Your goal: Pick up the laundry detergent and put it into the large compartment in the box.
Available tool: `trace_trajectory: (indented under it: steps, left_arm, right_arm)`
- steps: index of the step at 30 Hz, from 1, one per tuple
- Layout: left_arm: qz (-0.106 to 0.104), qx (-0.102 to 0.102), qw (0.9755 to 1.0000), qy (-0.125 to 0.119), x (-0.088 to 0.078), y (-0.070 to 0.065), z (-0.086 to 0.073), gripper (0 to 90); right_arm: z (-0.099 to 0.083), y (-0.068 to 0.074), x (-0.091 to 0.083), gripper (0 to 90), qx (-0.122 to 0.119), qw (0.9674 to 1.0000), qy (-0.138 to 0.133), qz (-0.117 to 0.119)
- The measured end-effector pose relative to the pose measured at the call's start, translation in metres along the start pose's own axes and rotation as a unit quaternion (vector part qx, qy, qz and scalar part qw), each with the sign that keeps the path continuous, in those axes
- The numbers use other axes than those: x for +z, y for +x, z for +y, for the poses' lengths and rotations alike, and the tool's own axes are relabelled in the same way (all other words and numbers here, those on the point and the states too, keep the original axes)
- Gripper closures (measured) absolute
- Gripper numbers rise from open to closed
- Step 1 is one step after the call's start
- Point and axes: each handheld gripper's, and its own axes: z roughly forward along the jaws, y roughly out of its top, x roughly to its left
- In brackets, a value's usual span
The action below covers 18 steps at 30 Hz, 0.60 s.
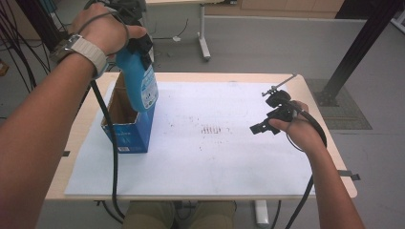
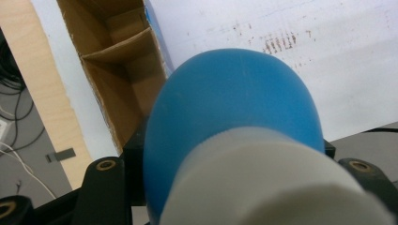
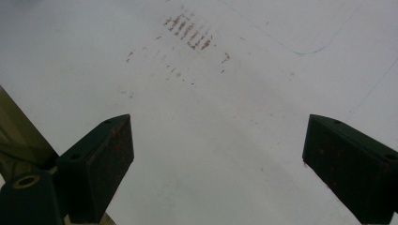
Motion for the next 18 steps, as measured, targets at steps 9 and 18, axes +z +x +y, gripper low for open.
trace_trajectory:
  steps: [9, 18]
  left_arm:
    - [0.006, -0.023, 0.9996, -0.012, -0.006, 0.010, -0.003, 39.4]
    - [0.022, -0.051, 0.9984, -0.009, -0.005, 0.021, -0.001, 39.4]
  right_arm:
    - [0.003, -0.001, 0.002, 9.1, 0.002, 1.0000, 0.001, 0.002]
    - [0.000, -0.004, 0.006, 9.1, 0.004, 1.0000, 0.000, 0.004]
